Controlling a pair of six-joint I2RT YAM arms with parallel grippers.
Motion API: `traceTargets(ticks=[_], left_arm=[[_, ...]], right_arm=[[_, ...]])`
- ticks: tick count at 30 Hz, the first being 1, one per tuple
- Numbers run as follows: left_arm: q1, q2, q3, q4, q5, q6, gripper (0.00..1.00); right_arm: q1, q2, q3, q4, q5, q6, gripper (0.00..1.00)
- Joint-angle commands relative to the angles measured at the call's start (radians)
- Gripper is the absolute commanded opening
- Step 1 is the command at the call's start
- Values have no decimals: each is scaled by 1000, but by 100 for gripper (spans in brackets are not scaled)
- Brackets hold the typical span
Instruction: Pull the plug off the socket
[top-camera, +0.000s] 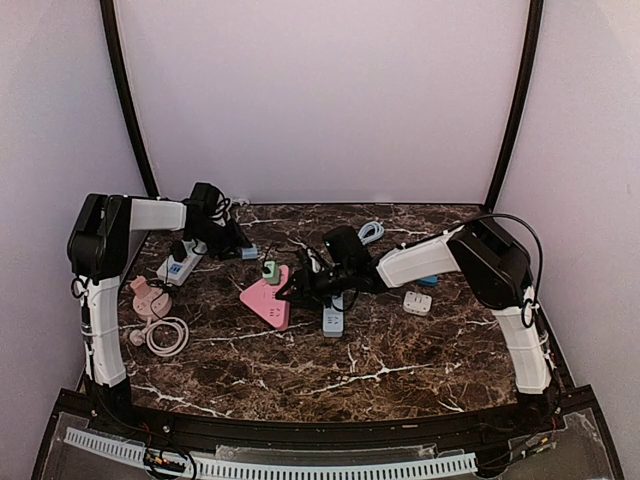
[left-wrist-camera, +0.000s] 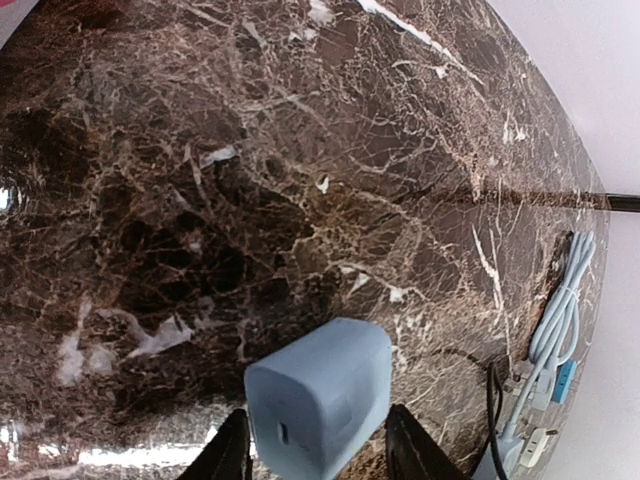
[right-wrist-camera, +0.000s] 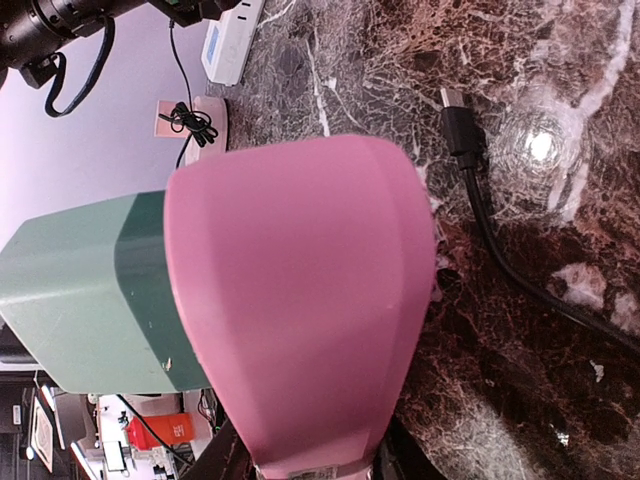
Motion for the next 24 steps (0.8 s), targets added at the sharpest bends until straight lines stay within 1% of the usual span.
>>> traceTargets(ticks=[1,4,6,11,14,18,20,24], left_arm=[[0,-43,13,-77,-42,30,48],[-1,-67,5,-88,-57,46,54],[-3,-90,-3,-92,-62,54,55],[-26,-168,-16,-108,-80,77,56],[-53,-242,-51,-116,-109,82,56],[-110,-364,-145,-108,-168,68,57],[-164,-435,-202,-99,-205,61,60],[-227,-569,-328,-65,-246,10,63]], right_arm=[[-2,-48,-12,36,-5,0,35],[-2,-47,-13,37,-4,0,35],[-2,-48,-13,37,-3,-1,34],[-2,-51,-10,33,4,-6,34],[-2,-53,-8,31,8,-5,33],[-2,-59,-6,27,8,-5,31],[-1,-61,-4,24,6,-5,30],[-1,-60,4,12,8,-11,28]])
